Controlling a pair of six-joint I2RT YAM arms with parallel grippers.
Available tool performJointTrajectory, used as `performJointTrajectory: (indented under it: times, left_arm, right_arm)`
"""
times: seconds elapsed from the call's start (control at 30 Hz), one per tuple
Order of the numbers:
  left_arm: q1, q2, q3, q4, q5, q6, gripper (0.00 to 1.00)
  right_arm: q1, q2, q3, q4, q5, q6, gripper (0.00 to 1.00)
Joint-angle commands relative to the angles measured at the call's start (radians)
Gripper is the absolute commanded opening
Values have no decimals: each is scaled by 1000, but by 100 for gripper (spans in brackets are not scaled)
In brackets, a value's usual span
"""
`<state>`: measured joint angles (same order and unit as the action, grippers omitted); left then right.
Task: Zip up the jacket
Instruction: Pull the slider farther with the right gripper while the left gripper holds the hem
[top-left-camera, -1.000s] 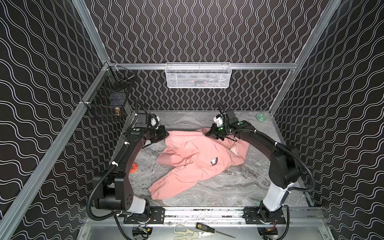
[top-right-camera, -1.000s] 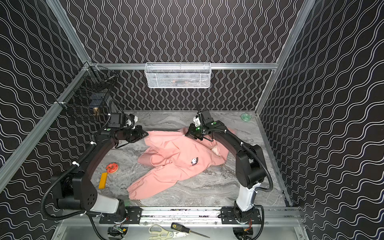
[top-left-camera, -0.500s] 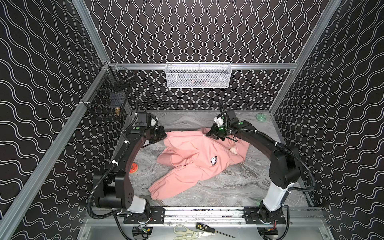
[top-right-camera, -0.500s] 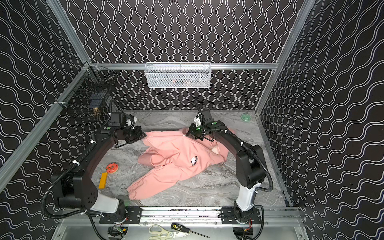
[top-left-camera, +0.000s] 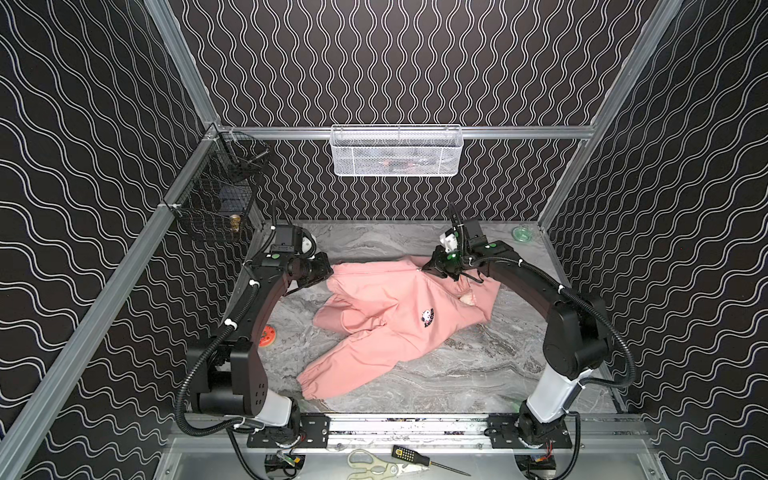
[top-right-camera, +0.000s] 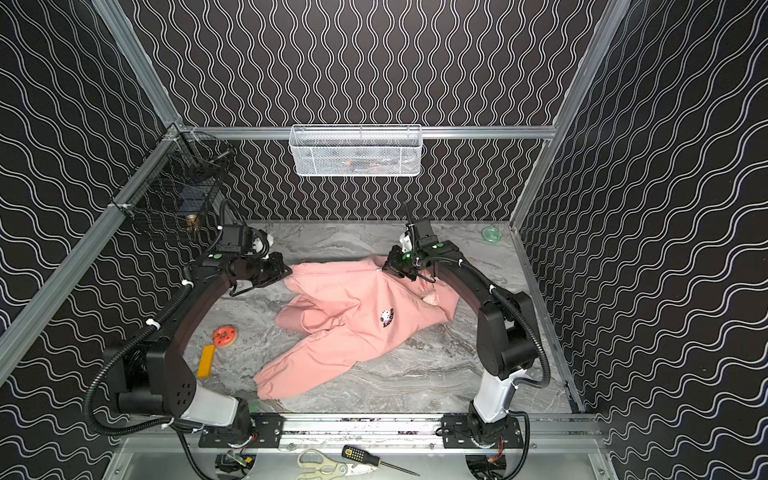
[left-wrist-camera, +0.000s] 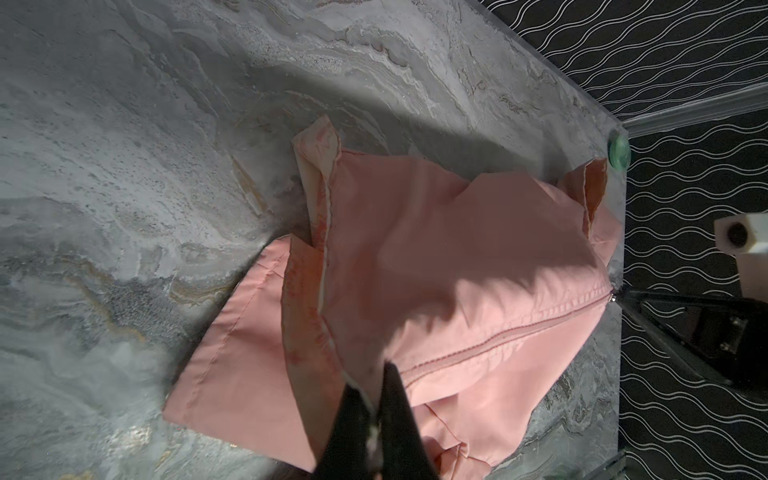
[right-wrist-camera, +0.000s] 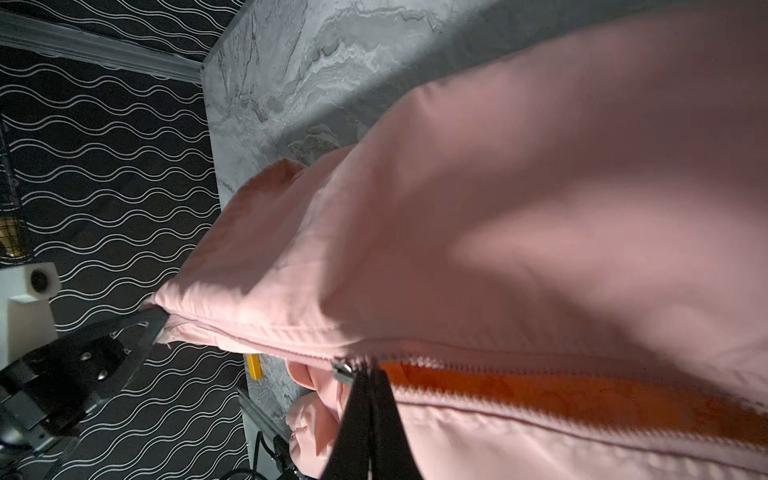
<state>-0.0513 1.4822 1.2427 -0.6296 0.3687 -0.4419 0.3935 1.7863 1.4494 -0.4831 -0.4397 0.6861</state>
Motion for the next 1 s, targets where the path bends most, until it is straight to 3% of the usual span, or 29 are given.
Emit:
performJointTrajectory:
  times: [0.0,0.97]
  left_arm:
    - [8,2,-2,-1,-35,9,0]
    - [53,1,-5,-6,-17,29,0]
  right_arm:
    - [-17,-17,-11,-29,44,-7,0]
    - [-126,-91,-75,-55,65,-37,0]
